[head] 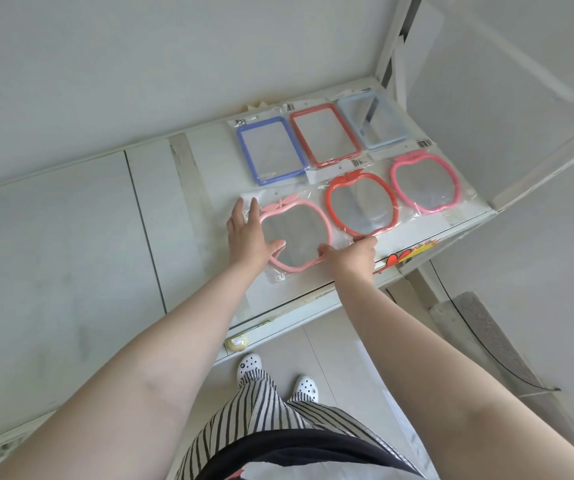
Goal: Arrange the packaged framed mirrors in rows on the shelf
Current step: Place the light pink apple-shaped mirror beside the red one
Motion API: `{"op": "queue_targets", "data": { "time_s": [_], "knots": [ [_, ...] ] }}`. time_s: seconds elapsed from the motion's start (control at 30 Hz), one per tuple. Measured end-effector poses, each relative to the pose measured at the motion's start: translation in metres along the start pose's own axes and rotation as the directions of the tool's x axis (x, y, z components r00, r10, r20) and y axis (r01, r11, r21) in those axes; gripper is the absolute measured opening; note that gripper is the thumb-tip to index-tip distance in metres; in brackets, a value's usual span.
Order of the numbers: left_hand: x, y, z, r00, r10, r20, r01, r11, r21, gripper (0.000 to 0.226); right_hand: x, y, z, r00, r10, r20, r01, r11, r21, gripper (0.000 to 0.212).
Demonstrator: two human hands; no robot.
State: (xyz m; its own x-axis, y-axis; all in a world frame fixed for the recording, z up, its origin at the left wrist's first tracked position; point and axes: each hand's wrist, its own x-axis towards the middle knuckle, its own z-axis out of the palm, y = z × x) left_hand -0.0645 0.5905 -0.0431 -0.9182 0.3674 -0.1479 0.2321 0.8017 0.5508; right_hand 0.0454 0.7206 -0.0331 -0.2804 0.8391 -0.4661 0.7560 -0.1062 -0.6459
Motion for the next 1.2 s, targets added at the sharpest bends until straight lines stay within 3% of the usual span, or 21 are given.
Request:
{"op": "queue_targets", "data": {
  "time_s": [0.63, 0.77, 0.87, 0.97, 1.07, 1.2],
  "knots": [
    [-0.001, 0.007, -0.005, 0.999, -0.035, 0.021, 0.033, 0.995, 0.091, 0.096, 0.001, -0.001, -0.004, 1.0, -0.017, -0.008, 0.017, 1.0, -0.025, 0.068],
    [-0.01, 0.01, -0.01, 0.999, -0.033, 0.0, 0.033, 0.998, 0.061, 0.086, -0.008, 0.0, -0.01, 0.991, -0.122, -0.055, 0.119, 0.992, -0.046, 0.058],
    [-0.023, 0.009, -0.018, 0.999, 0.005, -0.049, -0.003, 0.999, 0.04, 0.067, -0.019, -0.001, -0.01, 0.923, -0.384, -0.033, 0.375, 0.913, -0.162, 0.044],
    [-0.04, 0.001, -0.029, 0.996, 0.053, -0.077, -0.049, 0.997, 0.054, 0.048, -0.033, -0.005, -0.003, 0.803, -0.578, 0.147, 0.596, 0.771, -0.225, 0.04],
    [-0.056, -0.016, -0.041, 0.999, 0.031, -0.039, -0.029, 0.998, 0.057, 0.046, -0.05, -0.009, 0.009, 0.713, -0.627, 0.314, 0.699, 0.67, -0.25, 0.043],
    [-0.077, -0.046, -0.056, 0.998, -0.053, -0.014, 0.055, 0.991, 0.122, 0.052, -0.077, -0.007, 0.026, 0.615, -0.662, 0.429, 0.787, 0.549, -0.282, 0.05]
  ]
}}
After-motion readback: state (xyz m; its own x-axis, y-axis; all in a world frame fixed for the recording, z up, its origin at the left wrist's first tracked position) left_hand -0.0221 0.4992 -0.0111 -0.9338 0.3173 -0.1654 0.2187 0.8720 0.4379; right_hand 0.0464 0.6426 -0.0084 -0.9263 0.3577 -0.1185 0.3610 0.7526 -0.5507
